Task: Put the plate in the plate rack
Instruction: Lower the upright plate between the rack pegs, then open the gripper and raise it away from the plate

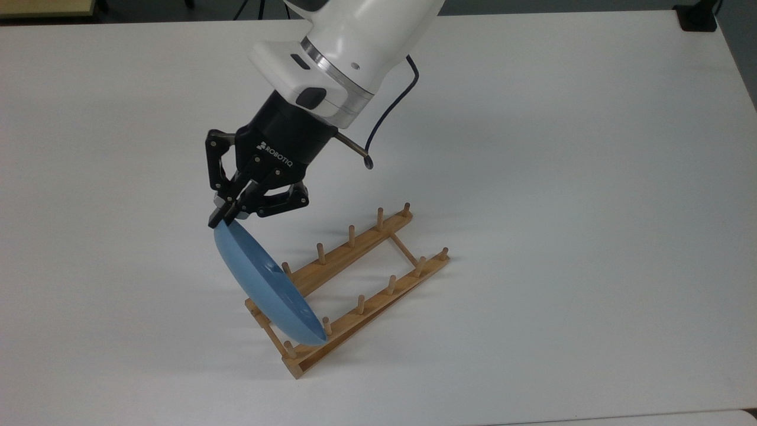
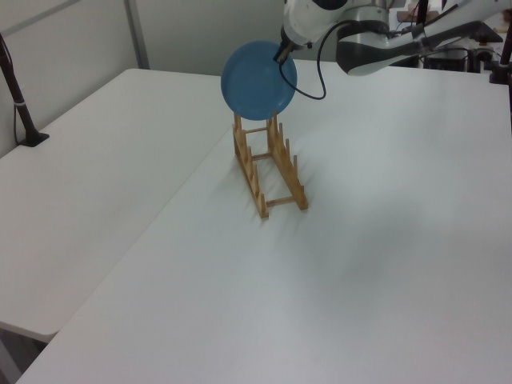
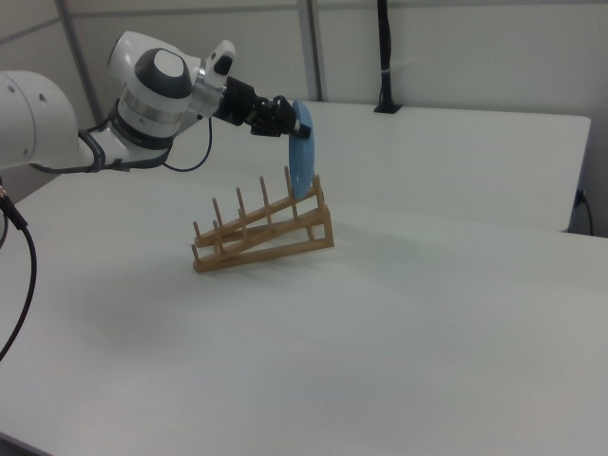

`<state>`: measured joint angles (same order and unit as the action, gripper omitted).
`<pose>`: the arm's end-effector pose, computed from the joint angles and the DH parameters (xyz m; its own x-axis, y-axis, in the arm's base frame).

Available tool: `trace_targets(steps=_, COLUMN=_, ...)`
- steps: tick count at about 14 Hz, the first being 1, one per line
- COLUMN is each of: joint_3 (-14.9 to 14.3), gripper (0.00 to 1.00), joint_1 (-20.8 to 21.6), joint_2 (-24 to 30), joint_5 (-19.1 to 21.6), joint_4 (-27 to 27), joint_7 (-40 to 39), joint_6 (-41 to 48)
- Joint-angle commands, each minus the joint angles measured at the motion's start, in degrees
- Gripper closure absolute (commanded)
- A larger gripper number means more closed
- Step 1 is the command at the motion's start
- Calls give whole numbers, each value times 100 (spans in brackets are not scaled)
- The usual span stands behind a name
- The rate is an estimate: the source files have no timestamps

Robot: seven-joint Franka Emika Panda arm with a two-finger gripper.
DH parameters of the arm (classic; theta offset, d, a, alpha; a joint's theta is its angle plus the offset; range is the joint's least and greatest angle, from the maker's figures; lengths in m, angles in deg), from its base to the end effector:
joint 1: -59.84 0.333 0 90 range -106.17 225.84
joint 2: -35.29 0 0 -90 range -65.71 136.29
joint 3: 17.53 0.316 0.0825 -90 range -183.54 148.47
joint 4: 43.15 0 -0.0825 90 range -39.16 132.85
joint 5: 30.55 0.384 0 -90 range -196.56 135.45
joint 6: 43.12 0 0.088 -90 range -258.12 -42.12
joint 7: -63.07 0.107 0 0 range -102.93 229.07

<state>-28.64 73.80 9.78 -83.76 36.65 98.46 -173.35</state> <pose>0.7275 0.0451 0.5169 0.7914 0.1782 0.5848 -0.2658 -0.7611 0.5916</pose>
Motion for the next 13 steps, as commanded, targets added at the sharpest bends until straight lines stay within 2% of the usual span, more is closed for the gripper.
trace_targets(steps=1, joint_3=-67, gripper=100, joint_1=150, joint_2=-190, joint_5=-129, joint_4=-53, joint_7=134, joint_6=-134)
trace_targets(steps=4, joint_3=-67, gripper=96, joint_1=151, joint_2=-322, joint_5=-129, joint_4=-44, joint_7=213, joint_6=-134)
trace_targets(steps=7, joint_3=-58, gripper=77, joint_1=124, joint_2=-331, joint_5=-129, joint_4=-27, joint_7=213, joint_6=-222)
trace_targets(steps=8, joint_3=-58, gripper=65, joint_1=124, joint_2=-331, joint_5=-129, joint_4=-9, joint_7=222, joint_6=-257)
trace_targets(steps=10, joint_3=-58, gripper=29, joint_1=115, joint_2=-331, joint_5=-111, joint_4=-9, joint_7=274, joint_6=-266)
trace_targets(steps=12, joint_3=-49, gripper=0, joint_1=107, joint_2=-314, joint_5=-85, joint_4=0, joint_7=633, joint_6=-319)
trace_targets(steps=13, joint_3=-40, gripper=0, joint_1=115, joint_2=-296, joint_5=-59, joint_4=9, joint_7=757, joint_6=-319)
